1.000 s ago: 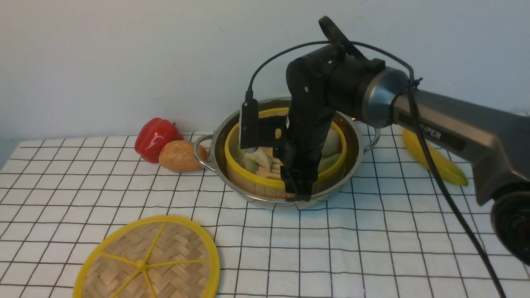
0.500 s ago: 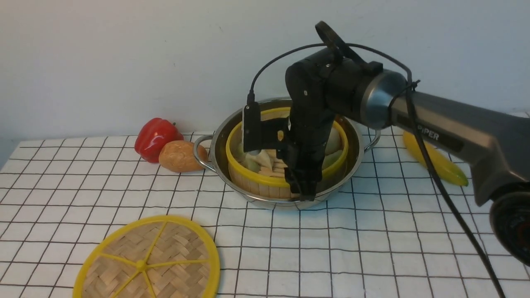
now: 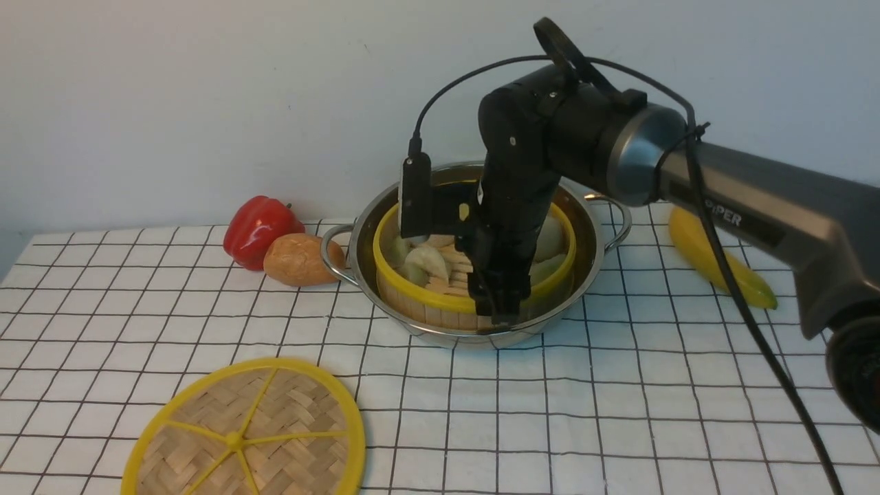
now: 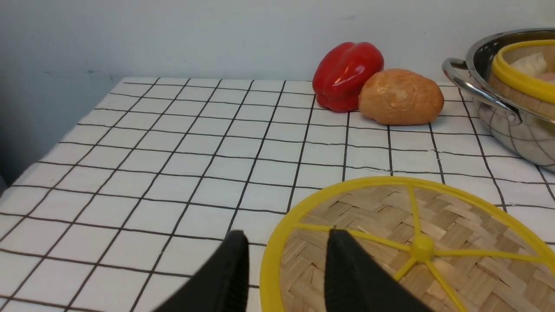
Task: Place the steamer in the pot on the white tablecloth, and put the lid on the steamer.
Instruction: 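Place the bamboo steamer basket of food into the steel pot with the right gripper, then grasp the bamboo steamer lid lying on the table by its centre knob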
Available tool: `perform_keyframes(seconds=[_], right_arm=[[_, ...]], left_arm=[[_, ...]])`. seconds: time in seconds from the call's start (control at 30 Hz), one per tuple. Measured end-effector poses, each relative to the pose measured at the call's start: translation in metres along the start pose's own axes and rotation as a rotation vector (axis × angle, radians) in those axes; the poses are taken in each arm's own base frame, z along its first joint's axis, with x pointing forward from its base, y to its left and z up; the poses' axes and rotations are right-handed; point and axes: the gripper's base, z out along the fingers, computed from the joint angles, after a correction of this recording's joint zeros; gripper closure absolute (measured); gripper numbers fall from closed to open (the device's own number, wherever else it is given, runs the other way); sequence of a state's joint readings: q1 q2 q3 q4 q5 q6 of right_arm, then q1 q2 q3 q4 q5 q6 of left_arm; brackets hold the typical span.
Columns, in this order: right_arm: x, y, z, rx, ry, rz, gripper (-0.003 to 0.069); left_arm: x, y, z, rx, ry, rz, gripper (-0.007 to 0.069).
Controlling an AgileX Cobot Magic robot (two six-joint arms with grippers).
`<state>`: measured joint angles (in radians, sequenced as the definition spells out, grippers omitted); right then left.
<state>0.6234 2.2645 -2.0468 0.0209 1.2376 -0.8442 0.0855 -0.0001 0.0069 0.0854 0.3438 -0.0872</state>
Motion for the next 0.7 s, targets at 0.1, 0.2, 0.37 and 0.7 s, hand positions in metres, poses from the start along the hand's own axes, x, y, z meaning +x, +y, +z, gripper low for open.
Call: perform_keyframes(seconds=[0.1,0.2,0.37,0.7], right_arm=[[0.001,-0.001,0.0,-0.001,-0.001,0.006,0.0279],[0.002,-0.002,0.0,-0.001,-0.002,0.013,0.0279],[0.002,-0.003,-0.008,0.012,-0.012,0.026,0.0277],[0.001,-0.005,-0.071,0.119,-0.089,0.037,0.0279]], left_arm=[[0.0,0.0,0.0,0.0,0.0,0.0,0.0382],[0.0,0.0,0.0,0.0,0.0,0.0,0.0382],[0.0,0.0,0.0,0.0,0.0,0.0,0.0382],[0.0,0.0,0.0,0.0,0.0,0.0,0.0382]])
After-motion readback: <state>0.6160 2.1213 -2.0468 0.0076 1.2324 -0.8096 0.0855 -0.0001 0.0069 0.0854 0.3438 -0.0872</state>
